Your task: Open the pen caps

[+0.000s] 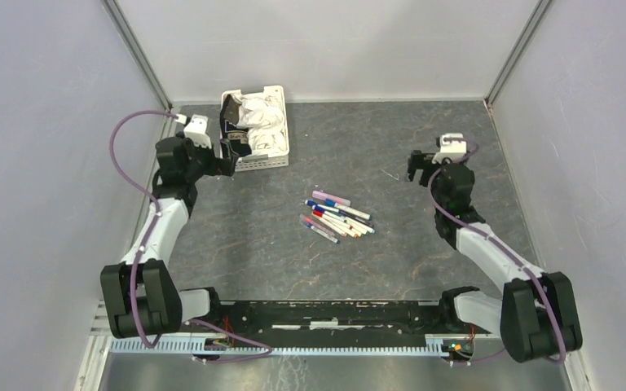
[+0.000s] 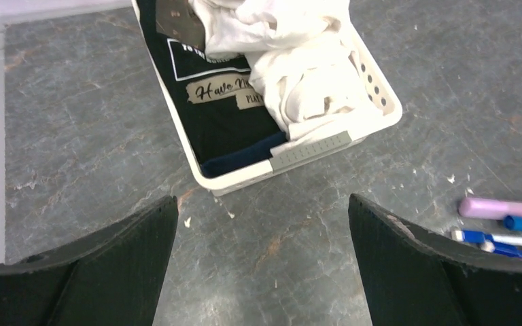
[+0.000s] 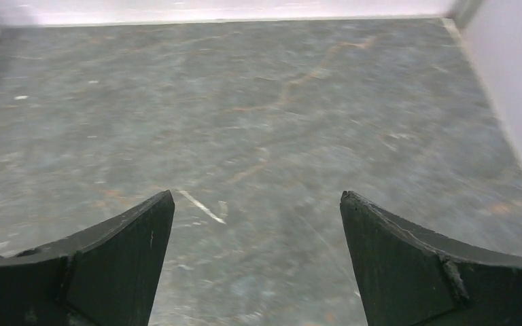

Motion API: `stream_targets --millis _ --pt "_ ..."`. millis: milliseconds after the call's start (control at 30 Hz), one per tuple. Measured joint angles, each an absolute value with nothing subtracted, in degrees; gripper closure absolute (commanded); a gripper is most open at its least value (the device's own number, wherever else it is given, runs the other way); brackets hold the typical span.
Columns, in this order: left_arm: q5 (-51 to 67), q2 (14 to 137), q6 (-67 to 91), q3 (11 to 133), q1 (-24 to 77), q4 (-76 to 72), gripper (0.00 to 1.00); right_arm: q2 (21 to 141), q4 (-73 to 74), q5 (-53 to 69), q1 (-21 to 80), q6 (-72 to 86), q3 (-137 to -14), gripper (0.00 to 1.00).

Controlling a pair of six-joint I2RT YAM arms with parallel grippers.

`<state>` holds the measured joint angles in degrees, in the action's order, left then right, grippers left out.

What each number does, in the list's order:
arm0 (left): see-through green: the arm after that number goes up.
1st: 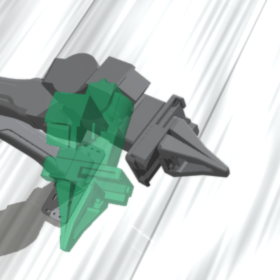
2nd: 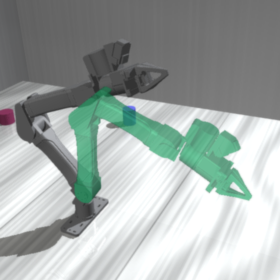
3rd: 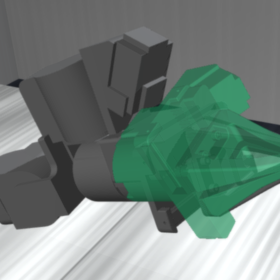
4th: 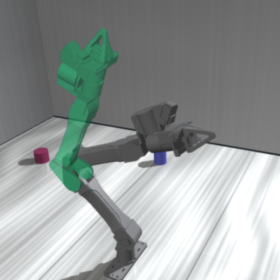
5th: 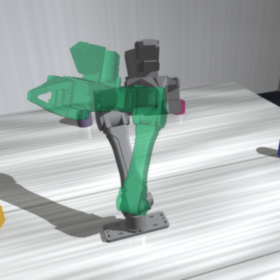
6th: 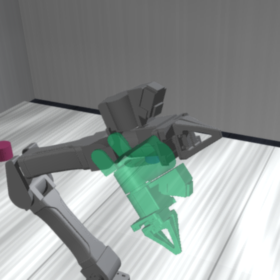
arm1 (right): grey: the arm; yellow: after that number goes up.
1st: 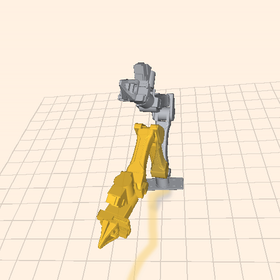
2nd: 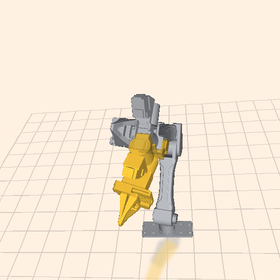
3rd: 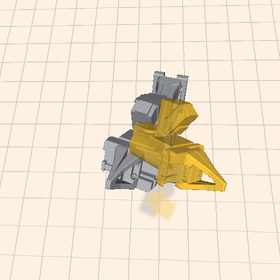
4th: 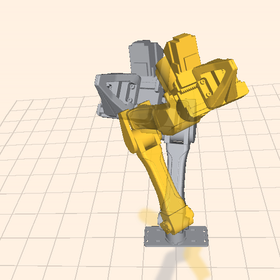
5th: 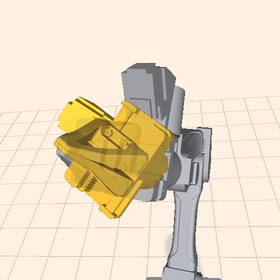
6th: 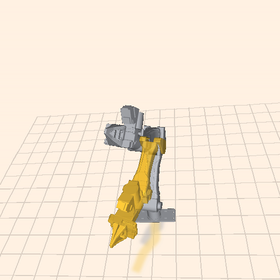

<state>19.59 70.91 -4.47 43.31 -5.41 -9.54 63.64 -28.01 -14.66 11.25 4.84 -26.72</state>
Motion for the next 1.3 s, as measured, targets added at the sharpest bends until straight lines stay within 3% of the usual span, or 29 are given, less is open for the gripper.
stream_targets --millis 233,433,800,1167,1300 --pt "24.7 75.8 -8.3 59.0 -6.4 11.5 0.00 75.8 -17.7 1.7 15.4 4.9 -39.2 0.02" --pt "27.0 75.7 -10.1 59.7 -6.6 19.6 0.00 89.9 -9.6 6.2 26.5 -1.6 -52.4 0.10" --pt "31.3 75.4 -11.9 61.3 -6.7 26.8 0.00 108.2 -1.0 12.3 34.7 -8.3 -67.6 0.16" --pt "37.0 73.9 -13.4 61.3 -6.7 29.8 0.00 111.4 2.3 15.1 35.0 -10.1 -68.9 0.42" --pt "38.5 73.7 -13.5 61.3 -6.7 30.2 0.00 113.1 2.6 15.1 35.0 -10.6 -70.4 0.45"
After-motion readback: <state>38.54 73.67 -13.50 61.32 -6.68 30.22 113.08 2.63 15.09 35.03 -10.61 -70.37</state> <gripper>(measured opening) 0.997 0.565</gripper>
